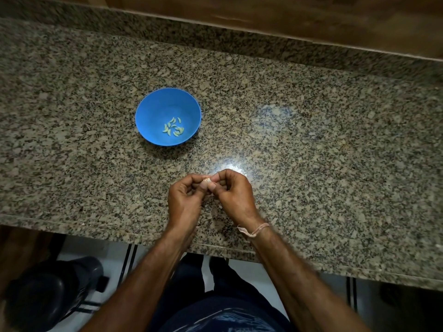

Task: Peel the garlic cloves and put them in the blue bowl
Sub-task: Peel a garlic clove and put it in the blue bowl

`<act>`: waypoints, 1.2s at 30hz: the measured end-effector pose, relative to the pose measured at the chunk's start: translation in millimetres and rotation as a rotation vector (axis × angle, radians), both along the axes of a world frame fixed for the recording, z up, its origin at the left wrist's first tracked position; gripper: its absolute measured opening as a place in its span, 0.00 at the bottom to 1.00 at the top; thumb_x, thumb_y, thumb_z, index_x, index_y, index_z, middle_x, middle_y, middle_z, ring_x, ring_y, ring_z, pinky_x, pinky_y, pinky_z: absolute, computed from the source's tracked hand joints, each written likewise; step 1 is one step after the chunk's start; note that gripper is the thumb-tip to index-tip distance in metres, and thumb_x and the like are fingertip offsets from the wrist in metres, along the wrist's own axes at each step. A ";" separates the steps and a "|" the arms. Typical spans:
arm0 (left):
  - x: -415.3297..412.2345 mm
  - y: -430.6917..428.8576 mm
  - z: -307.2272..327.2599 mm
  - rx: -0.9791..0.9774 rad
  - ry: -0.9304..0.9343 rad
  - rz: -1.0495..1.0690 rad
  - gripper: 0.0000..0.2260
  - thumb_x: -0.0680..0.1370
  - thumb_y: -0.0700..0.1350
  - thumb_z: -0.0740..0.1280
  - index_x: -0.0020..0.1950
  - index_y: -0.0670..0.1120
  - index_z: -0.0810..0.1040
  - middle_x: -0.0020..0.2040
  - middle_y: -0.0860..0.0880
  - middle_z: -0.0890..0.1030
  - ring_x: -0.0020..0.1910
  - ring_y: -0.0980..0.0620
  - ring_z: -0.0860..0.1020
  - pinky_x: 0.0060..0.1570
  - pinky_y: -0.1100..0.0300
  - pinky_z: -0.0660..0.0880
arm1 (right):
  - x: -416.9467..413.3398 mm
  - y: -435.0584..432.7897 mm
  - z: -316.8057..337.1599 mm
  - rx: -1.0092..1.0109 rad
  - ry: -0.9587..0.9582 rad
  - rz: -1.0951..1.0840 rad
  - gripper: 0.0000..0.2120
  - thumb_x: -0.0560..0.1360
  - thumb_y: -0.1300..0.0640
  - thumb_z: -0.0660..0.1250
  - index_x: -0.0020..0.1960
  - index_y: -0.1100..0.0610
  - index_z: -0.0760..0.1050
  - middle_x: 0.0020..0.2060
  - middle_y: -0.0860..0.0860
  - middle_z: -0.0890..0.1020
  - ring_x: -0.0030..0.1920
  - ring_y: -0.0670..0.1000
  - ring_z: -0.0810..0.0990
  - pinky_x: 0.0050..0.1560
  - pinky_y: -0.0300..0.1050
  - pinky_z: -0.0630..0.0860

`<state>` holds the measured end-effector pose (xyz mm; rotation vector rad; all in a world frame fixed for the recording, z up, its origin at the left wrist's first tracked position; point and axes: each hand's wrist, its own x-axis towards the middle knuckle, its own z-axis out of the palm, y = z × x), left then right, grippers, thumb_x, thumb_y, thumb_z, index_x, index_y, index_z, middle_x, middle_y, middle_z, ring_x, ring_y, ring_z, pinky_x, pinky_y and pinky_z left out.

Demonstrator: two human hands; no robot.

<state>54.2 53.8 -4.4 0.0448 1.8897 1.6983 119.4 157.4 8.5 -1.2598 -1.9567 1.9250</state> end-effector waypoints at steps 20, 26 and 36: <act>-44.7 2.3 -19.1 -0.524 0.579 -0.208 0.08 0.80 0.40 0.72 0.59 0.45 0.81 0.53 0.51 0.80 0.48 0.53 0.80 0.38 0.74 0.68 | 20.5 12.1 -31.9 0.235 -0.093 0.033 0.03 0.77 0.61 0.75 0.47 0.55 0.83 0.40 0.47 0.85 0.39 0.42 0.84 0.41 0.37 0.83; -23.5 -7.7 -25.1 -0.649 0.721 -0.230 0.21 0.79 0.47 0.74 0.68 0.47 0.73 0.62 0.47 0.73 0.53 0.55 0.72 0.42 0.58 0.70 | 17.7 5.5 -36.8 0.528 -0.147 0.182 0.04 0.78 0.59 0.74 0.45 0.55 0.83 0.38 0.45 0.84 0.39 0.40 0.81 0.41 0.28 0.76; -2.4 -21.8 -30.5 -0.608 0.594 -0.266 0.11 0.80 0.46 0.72 0.61 0.50 0.78 0.58 0.55 0.76 0.48 0.57 0.77 0.37 0.71 0.65 | 15.7 1.5 -37.9 0.660 -0.198 0.220 0.08 0.79 0.60 0.72 0.41 0.54 0.80 0.36 0.45 0.81 0.37 0.44 0.80 0.39 0.38 0.78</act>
